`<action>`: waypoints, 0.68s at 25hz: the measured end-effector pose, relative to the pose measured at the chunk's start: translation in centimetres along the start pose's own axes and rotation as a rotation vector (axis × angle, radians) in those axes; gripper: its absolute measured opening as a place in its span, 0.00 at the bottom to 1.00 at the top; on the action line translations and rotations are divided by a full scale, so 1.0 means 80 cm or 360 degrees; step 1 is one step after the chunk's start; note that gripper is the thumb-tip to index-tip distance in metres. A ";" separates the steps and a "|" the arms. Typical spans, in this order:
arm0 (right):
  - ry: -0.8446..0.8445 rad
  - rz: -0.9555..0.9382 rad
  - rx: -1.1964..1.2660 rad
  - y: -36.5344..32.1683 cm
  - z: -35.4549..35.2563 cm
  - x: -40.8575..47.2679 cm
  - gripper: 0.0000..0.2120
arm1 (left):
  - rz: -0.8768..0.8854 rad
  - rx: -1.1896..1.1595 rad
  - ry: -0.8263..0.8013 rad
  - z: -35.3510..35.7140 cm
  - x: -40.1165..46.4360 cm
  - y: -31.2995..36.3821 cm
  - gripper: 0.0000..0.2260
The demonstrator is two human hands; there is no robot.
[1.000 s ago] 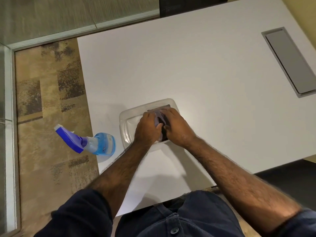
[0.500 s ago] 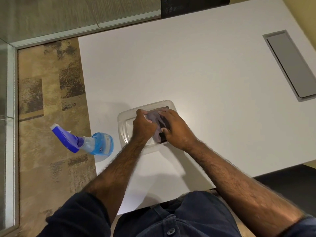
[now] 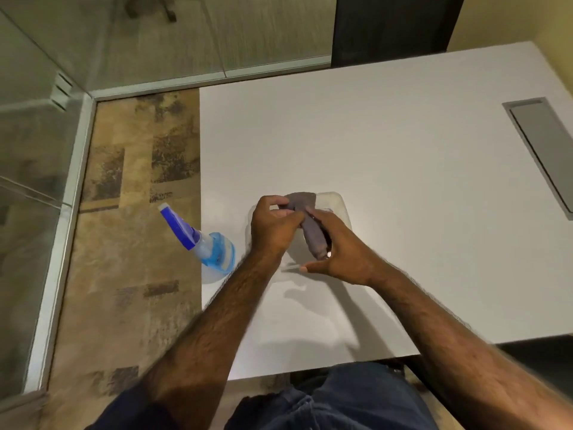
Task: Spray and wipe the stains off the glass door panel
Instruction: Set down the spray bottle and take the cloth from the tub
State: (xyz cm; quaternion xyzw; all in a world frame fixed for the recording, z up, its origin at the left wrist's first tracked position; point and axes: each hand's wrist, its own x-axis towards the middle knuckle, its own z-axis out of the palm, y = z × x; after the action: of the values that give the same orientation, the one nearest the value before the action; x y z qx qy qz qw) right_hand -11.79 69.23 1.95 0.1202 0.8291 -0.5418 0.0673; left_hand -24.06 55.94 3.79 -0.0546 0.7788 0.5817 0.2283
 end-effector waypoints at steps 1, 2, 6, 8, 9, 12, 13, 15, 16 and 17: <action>-0.0040 -0.0015 0.0008 -0.006 -0.003 -0.003 0.54 | -0.0018 -0.0060 -0.0014 -0.006 -0.003 0.005 0.16; -0.0052 -0.0031 0.0009 -0.017 -0.003 -0.008 0.51 | -0.0022 -0.0113 -0.0032 -0.017 -0.008 0.011 0.15; 0.0155 -0.0120 0.0008 -0.061 0.005 -0.031 0.36 | 0.0073 -0.0175 -0.0165 -0.055 -0.032 0.026 0.10; 0.0282 -0.0154 0.0086 -0.080 0.014 -0.049 0.31 | 0.0105 -0.0227 -0.0259 -0.072 -0.049 0.026 0.06; 0.0332 -0.0153 0.0180 -0.086 0.017 -0.057 0.28 | 0.0118 -0.0222 -0.0276 -0.078 -0.055 0.023 0.04; 0.0388 -0.0173 0.0461 -0.095 0.021 -0.084 0.25 | 0.0120 -0.0009 -0.0163 -0.102 -0.082 0.006 0.07; 0.0385 -0.0175 0.0509 -0.096 0.023 -0.092 0.26 | 0.0060 0.0069 -0.0144 -0.110 -0.092 -0.003 0.12; 0.0366 -0.0176 0.0609 -0.099 0.027 -0.105 0.27 | -0.0148 0.0040 -0.0302 -0.126 -0.110 -0.017 0.25; 0.0346 -0.0181 0.0667 -0.100 0.030 -0.111 0.28 | -0.0257 -0.0115 -0.0435 -0.132 -0.118 -0.023 0.29; 0.0310 -0.0195 0.0719 -0.104 0.037 -0.119 0.28 | -0.0316 -0.0287 -0.0545 -0.141 -0.128 -0.030 0.31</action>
State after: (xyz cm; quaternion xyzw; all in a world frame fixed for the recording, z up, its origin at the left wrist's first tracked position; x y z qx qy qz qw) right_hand -4.98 62.12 10.43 0.1334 0.6953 -0.7023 -0.0745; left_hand -17.42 42.82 8.41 -0.0517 0.6644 0.6244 0.4076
